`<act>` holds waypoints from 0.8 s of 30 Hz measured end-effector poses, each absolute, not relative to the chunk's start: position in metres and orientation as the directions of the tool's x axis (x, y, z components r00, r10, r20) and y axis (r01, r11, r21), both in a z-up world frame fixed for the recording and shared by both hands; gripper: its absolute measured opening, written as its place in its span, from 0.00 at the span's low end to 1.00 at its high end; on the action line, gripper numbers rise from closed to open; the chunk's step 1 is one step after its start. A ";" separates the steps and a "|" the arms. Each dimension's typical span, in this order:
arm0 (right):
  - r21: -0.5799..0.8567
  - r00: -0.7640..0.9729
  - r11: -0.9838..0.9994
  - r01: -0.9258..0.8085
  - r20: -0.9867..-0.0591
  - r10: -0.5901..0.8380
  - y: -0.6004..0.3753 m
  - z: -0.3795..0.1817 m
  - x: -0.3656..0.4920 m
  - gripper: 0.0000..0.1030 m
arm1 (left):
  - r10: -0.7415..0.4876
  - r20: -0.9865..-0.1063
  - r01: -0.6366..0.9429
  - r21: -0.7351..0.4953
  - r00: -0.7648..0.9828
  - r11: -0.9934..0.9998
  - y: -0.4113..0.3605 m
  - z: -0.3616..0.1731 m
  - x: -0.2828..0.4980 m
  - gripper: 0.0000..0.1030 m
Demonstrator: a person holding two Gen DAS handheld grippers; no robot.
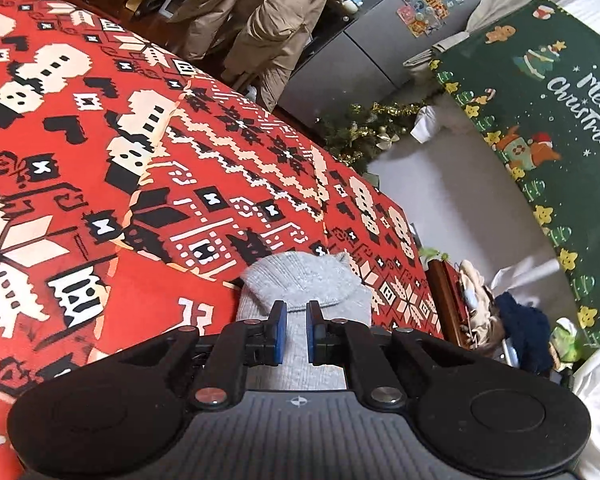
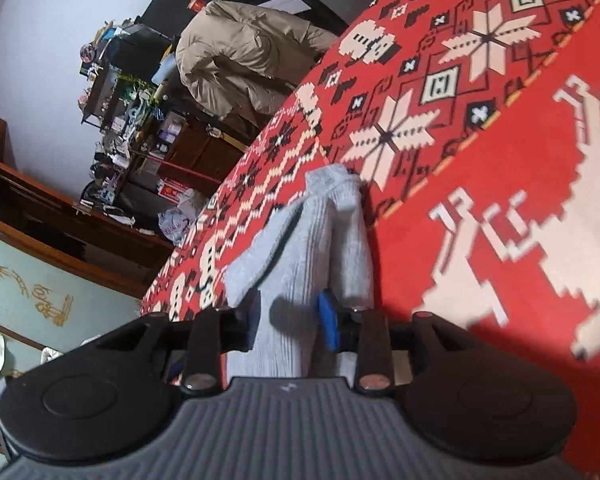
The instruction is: Fold clothes
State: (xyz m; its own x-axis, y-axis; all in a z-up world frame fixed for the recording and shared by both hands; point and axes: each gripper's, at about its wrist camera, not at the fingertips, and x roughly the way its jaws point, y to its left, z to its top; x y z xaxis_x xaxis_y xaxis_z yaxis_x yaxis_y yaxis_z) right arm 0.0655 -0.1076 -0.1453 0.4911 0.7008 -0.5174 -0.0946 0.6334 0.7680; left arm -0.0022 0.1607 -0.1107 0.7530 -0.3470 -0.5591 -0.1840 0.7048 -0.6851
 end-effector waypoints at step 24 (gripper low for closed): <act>0.746 0.586 0.655 -0.119 -0.480 0.654 -0.119 -0.157 0.088 0.19 | -0.380 -0.564 -0.129 -0.664 0.733 0.737 0.147 -0.122 0.012 0.08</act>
